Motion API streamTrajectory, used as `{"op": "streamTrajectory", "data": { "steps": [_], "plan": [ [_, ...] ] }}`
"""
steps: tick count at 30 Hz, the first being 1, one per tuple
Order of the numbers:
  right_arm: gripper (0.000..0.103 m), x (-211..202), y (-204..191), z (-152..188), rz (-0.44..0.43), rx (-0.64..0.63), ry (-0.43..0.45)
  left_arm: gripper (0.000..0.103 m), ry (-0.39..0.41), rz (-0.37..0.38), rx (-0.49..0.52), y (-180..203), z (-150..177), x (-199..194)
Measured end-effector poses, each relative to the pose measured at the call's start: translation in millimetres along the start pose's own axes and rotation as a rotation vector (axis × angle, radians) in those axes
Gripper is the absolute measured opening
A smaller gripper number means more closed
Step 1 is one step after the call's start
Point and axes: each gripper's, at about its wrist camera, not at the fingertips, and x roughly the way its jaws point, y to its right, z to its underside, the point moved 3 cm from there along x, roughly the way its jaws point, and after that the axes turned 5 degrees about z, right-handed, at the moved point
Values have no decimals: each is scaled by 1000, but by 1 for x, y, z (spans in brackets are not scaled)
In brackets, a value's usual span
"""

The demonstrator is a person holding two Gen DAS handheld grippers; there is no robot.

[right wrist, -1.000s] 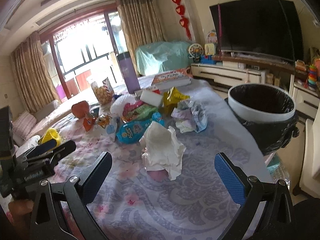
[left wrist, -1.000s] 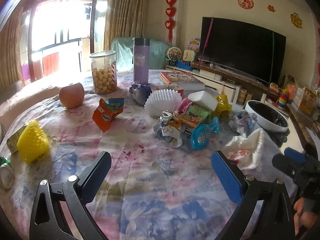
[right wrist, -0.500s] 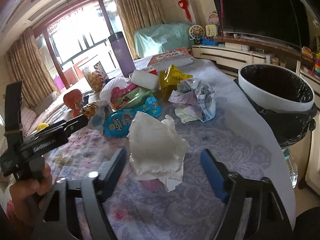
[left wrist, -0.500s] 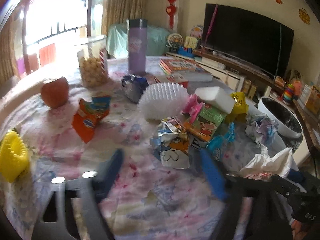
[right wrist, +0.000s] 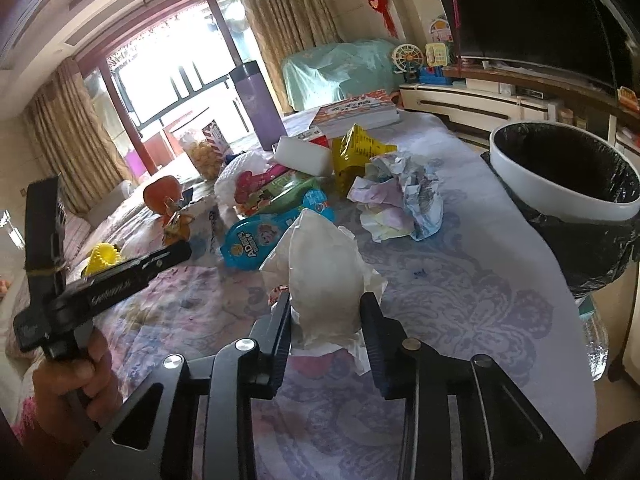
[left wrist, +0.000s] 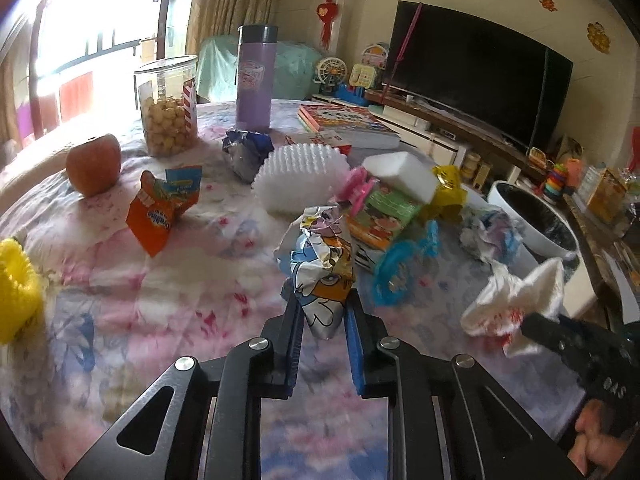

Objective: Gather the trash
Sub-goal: 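Grasp the cartoon candy wrapper with the left tool while the right tool grasps the white tissue, then carry the wrapper and tissue over the trash bin with both tools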

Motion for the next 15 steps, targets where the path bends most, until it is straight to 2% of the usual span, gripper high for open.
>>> {"op": "streamTrajectory", "data": {
  "steps": [4, 15],
  "plan": [
    [33, -10, 9, -1, 3, 15, 14, 18, 1, 28, 11, 13, 6, -15],
    [30, -35, 33, -3, 21, 62, 59, 18, 29, 130, 79, 57, -3, -41]
  ]
}}
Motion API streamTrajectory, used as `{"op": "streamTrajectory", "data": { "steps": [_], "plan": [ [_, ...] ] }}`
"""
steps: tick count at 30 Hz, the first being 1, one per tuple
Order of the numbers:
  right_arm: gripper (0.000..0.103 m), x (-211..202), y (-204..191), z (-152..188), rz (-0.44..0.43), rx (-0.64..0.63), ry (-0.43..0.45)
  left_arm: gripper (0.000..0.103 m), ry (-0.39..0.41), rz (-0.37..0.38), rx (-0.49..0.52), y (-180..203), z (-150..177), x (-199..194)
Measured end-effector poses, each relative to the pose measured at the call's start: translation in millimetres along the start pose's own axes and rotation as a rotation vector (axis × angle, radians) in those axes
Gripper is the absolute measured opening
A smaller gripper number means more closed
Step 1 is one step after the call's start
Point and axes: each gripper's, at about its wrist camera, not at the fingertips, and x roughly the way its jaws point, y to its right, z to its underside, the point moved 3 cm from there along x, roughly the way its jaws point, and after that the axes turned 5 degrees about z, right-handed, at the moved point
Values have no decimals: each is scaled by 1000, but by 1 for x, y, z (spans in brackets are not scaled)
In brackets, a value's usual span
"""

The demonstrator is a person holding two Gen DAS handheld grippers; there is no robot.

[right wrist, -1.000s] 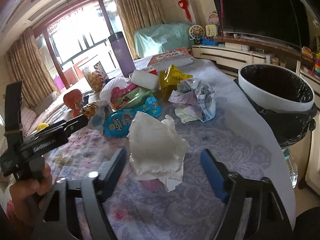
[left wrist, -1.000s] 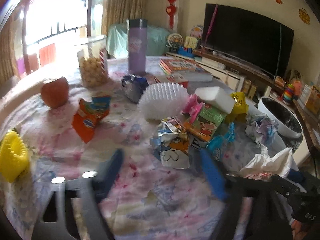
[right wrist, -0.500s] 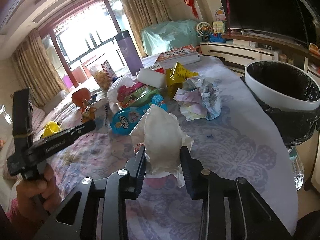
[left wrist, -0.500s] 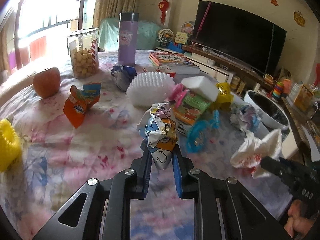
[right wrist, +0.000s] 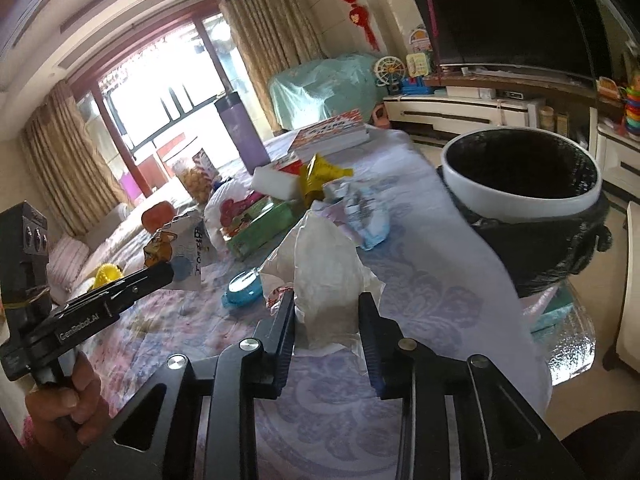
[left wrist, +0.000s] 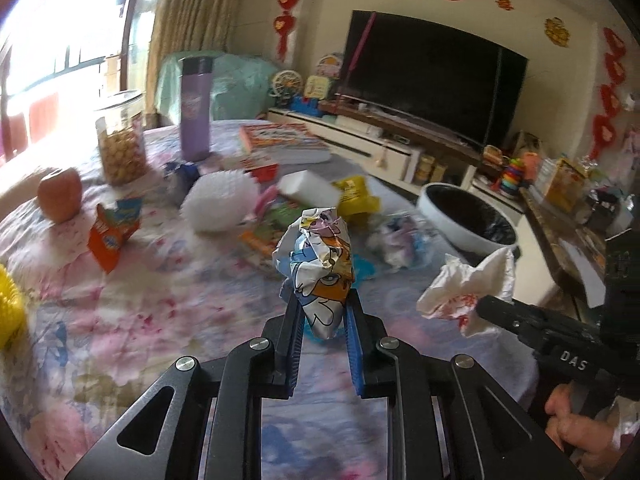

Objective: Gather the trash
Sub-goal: 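Carry the wrapper and tissue over the trash bin with both tools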

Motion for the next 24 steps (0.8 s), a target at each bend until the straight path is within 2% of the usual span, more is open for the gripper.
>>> {"op": "streamTrajectory", "data": {
  "steps": [11, 24],
  "plan": [
    [30, -17, 36, -12, 63, 60, 47, 18, -42, 59, 64, 34, -9, 28],
    [30, -29, 89, -24, 131, 118, 65, 18, -92, 140, 114, 73, -34, 90]
  ]
}}
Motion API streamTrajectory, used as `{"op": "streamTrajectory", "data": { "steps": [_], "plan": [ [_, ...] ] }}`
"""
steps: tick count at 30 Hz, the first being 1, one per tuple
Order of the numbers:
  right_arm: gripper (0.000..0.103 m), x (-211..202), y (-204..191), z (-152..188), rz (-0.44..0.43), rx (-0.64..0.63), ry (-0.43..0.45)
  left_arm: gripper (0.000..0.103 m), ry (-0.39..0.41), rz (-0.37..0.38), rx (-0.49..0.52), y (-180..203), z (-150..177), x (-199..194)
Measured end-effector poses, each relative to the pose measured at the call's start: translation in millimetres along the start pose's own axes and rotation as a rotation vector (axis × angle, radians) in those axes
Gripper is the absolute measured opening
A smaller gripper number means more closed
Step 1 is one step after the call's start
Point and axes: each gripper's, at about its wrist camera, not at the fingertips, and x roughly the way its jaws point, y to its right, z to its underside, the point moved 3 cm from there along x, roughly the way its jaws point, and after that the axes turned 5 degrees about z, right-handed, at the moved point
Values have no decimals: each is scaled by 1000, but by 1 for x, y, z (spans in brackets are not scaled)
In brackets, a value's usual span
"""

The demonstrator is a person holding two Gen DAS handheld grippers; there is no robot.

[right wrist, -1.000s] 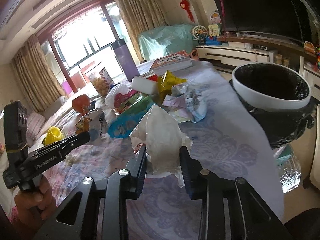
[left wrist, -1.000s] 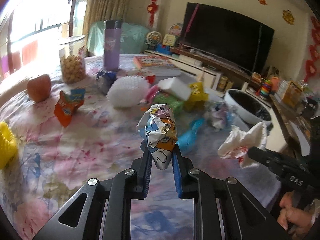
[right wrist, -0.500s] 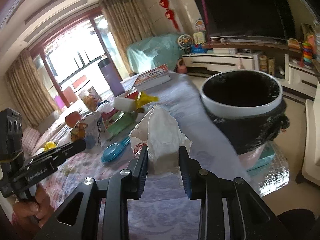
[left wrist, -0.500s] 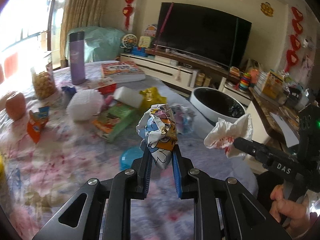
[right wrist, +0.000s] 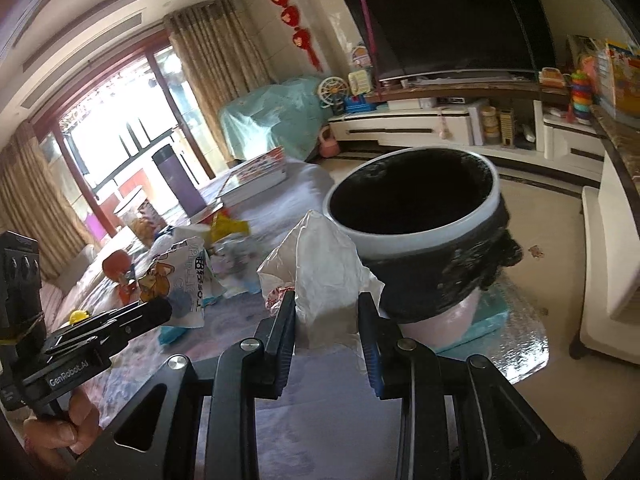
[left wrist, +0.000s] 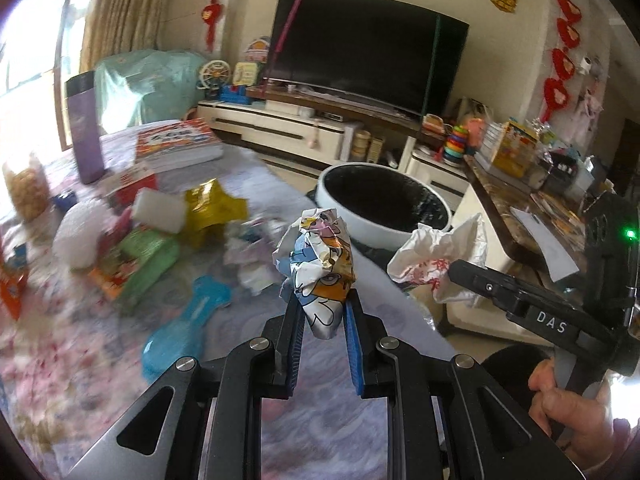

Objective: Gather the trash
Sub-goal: 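Carry the wrapper and tissue over the trash bin with both tools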

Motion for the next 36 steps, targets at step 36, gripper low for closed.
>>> {"op": "streamTrajectory", "data": {
  "steps": [36],
  "plan": [
    [31, 59, 76, -104, 78, 14, -105, 19, -145, 52, 88, 41, -117, 144]
  ]
}}
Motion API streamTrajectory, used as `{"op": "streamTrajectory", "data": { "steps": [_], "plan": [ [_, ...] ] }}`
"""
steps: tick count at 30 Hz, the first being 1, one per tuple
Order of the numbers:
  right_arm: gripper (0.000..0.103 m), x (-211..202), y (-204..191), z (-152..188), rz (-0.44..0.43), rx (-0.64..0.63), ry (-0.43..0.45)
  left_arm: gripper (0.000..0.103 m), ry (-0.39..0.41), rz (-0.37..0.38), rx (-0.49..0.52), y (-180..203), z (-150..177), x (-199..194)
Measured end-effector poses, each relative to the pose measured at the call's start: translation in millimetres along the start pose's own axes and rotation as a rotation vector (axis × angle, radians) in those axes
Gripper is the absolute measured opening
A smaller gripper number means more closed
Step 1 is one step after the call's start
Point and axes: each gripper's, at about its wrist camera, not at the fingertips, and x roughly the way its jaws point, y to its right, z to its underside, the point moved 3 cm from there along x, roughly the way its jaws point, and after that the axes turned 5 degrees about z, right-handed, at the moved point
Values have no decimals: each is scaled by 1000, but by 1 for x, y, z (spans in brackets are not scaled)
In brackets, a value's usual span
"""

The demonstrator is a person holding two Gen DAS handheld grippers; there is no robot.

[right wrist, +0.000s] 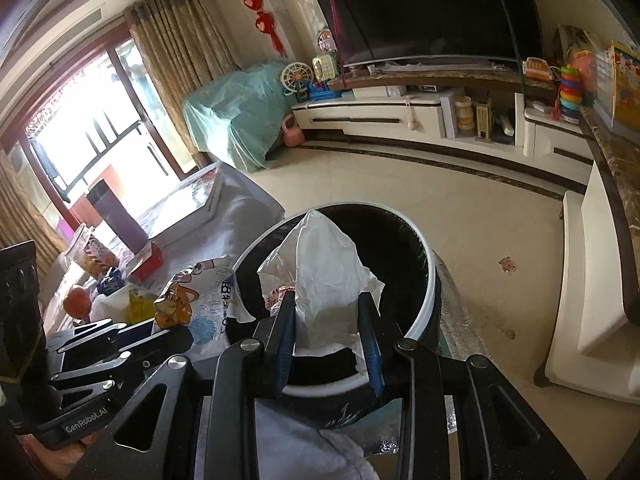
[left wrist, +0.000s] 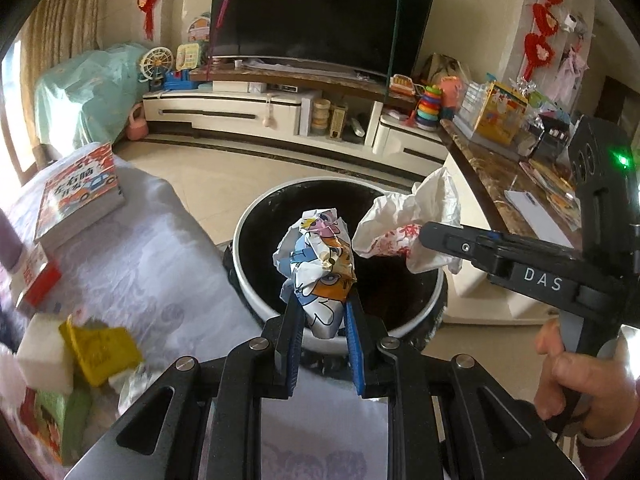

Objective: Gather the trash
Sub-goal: 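Carry the wrapper and tissue over the trash bin with both tools, then open both tools to drop the wrapper and tissue into the bin, then move both tools back over the table toward the remaining trash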

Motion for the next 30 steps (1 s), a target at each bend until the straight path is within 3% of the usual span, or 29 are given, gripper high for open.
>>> {"op": "streamTrajectory", "data": {
  "steps": [16, 18, 19, 26, 30],
  "plan": [
    [34, 30, 14, -15, 6, -9, -87, 25, -52, -38, -17, 2, -33, 41],
    [41, 28, 14, -17, 6, -7, -80, 46, -48, -46, -32, 3, -34, 40],
    [43, 26, 15, -17, 7, -4, -73, 50, -34, -52, -38, 3, -34, 37],
    [72, 9, 13, -13, -2, 34, -18, 56, 35, -44, -86, 6, -5, 9],
    [82, -2, 4, -2, -10, 45, 14, 58, 80, -52, -112, 8, 26, -14]
  ]
}}
